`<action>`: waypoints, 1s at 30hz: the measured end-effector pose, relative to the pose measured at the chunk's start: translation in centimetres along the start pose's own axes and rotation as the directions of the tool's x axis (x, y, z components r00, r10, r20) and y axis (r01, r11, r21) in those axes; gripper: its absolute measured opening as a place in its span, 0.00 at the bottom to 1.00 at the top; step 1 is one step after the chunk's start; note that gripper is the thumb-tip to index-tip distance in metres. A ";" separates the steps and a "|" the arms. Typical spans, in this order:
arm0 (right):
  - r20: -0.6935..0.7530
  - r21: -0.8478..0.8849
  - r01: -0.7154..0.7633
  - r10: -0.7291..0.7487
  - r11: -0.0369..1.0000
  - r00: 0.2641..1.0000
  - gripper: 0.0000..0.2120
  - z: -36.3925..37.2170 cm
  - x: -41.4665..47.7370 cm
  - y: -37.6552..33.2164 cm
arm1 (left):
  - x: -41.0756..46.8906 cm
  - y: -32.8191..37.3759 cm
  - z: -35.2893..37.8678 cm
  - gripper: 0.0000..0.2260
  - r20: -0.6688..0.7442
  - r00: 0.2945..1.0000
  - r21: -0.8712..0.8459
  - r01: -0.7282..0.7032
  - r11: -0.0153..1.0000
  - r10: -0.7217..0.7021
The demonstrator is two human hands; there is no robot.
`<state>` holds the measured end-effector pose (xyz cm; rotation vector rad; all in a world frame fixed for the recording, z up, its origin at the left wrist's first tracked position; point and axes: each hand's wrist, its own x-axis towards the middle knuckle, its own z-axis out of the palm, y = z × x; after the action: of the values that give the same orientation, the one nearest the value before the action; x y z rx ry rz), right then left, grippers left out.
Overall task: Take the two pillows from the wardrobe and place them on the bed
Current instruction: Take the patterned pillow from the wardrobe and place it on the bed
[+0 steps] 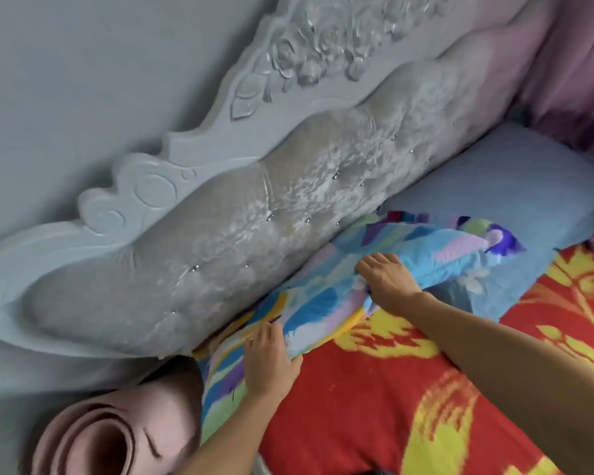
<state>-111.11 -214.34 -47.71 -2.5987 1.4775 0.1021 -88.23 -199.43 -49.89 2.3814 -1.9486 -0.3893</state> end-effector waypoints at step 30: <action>-0.198 0.477 -0.631 0.774 0.612 0.601 0.09 26.4 -0.6 10.4 | 18.7 -5.6 21.0 0.16 0.161 0.980 -0.121 0.139 0.983 -0.118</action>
<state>-119.95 -214.70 -74.63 -1.6265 2.3467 -0.5866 -84.06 -213.72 -74.40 2.4652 -1.7657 -0.7042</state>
